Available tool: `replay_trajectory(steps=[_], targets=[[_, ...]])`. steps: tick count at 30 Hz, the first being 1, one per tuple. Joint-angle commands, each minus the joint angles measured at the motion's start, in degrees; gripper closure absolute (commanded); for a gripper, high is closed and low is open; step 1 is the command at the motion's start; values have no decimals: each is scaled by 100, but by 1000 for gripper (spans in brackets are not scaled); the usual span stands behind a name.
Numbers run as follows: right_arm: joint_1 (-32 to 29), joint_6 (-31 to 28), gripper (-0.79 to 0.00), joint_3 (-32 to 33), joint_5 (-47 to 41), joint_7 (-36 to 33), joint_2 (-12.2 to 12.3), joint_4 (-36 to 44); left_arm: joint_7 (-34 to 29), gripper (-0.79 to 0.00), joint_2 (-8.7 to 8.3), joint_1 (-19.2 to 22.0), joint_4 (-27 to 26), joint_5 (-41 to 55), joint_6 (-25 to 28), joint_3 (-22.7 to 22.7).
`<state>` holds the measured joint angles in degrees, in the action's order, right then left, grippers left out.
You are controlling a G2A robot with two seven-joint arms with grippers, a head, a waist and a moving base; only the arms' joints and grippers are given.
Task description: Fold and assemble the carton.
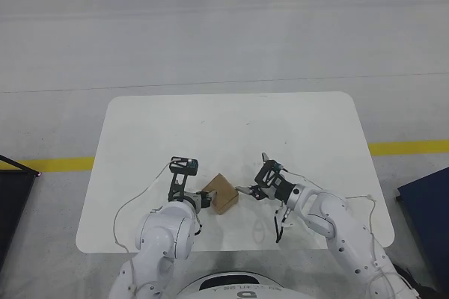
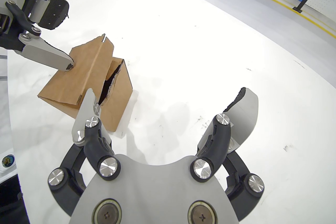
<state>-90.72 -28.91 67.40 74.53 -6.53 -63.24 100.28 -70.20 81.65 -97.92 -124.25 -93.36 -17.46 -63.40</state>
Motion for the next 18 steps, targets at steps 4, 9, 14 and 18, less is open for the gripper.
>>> replay_trajectory(steps=[4, 9, 14, 18], targets=[[58, -118, -785, -47, -95, -2, -3, -118, -4, -785, 9, 25, 40, 34, 11, -9], [154, -251, -785, -142, -183, 46, -16, -274, 12, -785, 17, 30, 69, 49, 2, -22], [221, -238, -785, -246, -173, 49, -31, -358, 13, -785, 22, 28, 75, 53, 7, -31], [254, -197, -785, -290, -164, 59, -39, -392, 6, -785, 26, 24, 41, 37, 23, -30]])
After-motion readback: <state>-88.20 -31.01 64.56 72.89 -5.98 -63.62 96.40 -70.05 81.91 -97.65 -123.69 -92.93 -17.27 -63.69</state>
